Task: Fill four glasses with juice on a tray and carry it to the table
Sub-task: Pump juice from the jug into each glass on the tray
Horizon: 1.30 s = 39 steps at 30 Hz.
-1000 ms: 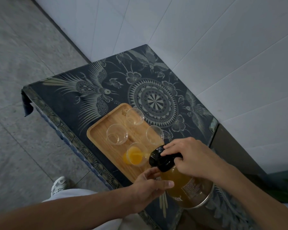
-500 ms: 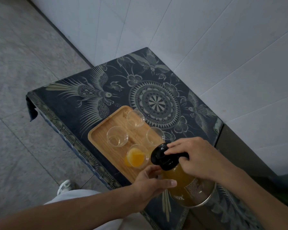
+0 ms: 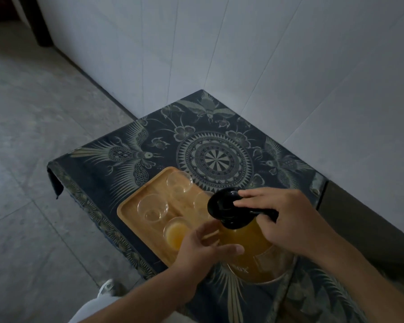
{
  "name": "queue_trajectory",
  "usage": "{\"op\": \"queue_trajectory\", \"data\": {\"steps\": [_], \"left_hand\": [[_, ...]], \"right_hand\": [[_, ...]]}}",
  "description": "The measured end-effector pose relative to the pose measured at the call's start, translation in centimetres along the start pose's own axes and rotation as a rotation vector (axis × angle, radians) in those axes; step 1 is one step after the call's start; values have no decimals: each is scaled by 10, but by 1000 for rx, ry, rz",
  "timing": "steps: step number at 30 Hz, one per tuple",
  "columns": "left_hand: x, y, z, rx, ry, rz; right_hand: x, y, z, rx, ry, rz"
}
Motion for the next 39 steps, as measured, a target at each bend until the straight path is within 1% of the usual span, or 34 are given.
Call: {"op": "queue_trajectory", "data": {"steps": [5, 11, 22, 27, 30, 34, 39], "left_hand": [[-15, -22, 19, 32, -50, 97], [-2, -34, 47, 90, -19, 99], [32, -20, 66, 175, 65, 31], [46, -11, 70, 221, 142, 26], [51, -8, 73, 216, 191, -13], [54, -9, 74, 271, 242, -62], [61, -9, 75, 258, 300, -136]], "right_hand": [[-29, 15, 0, -85, 17, 37], [-54, 13, 13, -107, -44, 37], [-60, -22, 35, 36, -217, -69], [-59, -37, 43, 112, -284, -111], [-59, -42, 49, 139, -321, -137], [-56, -45, 58, 174, -360, -177], [-51, -47, 69, 216, -388, -230]]}}
Point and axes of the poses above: each hand's wrist, its own z-axis towards the middle knuckle, its own y-axis out of the back of the hand, x = y × z, the point moved 10 cm from there along z, towards the middle knuckle, and after that the axes turned 8 degrees about -y, right-handed, at the moved point
